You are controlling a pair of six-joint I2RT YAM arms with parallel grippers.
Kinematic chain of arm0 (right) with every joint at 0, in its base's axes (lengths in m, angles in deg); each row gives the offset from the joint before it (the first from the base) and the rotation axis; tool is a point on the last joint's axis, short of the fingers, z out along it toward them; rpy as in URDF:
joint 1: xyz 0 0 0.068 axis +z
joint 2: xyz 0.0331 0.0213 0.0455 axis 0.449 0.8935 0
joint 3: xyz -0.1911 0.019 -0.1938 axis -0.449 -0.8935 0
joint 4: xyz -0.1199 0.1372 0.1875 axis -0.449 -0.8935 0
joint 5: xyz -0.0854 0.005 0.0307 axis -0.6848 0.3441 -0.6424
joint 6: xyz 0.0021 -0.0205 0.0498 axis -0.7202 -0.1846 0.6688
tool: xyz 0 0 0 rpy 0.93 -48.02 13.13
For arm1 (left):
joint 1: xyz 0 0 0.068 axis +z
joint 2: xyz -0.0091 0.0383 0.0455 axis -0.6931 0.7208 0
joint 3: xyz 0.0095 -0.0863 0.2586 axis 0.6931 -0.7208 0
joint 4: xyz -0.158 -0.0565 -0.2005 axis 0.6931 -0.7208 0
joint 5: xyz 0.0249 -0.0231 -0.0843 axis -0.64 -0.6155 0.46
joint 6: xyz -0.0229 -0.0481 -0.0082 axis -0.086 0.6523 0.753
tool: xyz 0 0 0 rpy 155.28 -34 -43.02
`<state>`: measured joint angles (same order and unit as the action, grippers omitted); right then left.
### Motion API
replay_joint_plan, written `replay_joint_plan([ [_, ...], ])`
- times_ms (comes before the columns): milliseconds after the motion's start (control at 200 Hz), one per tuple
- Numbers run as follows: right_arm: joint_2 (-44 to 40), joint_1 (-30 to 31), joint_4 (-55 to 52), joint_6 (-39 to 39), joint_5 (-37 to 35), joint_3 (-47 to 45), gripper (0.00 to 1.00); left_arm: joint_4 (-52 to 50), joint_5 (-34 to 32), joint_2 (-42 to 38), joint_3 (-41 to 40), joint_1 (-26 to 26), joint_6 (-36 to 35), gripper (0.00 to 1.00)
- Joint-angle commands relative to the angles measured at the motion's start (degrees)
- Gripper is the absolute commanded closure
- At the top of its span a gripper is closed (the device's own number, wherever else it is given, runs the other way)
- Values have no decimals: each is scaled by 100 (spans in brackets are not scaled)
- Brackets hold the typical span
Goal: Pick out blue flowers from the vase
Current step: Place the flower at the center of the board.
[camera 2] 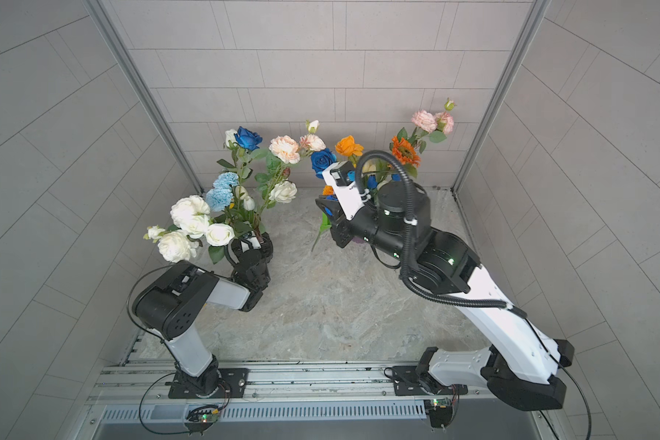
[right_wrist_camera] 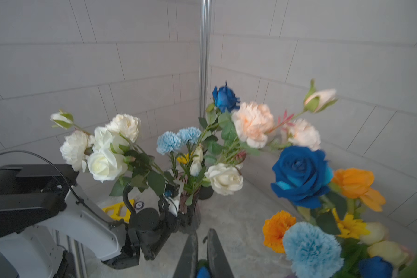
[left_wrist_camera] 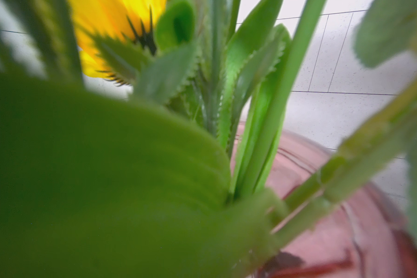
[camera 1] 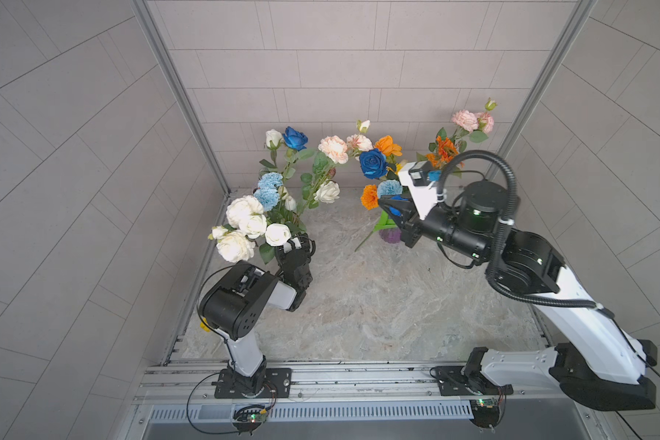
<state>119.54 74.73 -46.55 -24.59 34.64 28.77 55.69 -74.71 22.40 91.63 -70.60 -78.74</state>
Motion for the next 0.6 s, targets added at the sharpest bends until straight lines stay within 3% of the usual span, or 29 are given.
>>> replay_joint_plan([
  [0, 318, -185, -817, 566, 580, -200, 88, -135, 44, 13, 41, -39, 35, 26],
  [215, 591, -1148, -53, 1561, 2415, -1034, 89, -133, 88, -87, -27, -46, 7, 26],
  [465, 670, -1822, 2025, 2718, 3704, -2491, 88, -132, 106, -161, -58, -46, -62, 26],
  [595, 562, -1902, 2947, 3121, 3748, -3219, 88, -131, 106, -166, -55, -53, -72, 26],
])
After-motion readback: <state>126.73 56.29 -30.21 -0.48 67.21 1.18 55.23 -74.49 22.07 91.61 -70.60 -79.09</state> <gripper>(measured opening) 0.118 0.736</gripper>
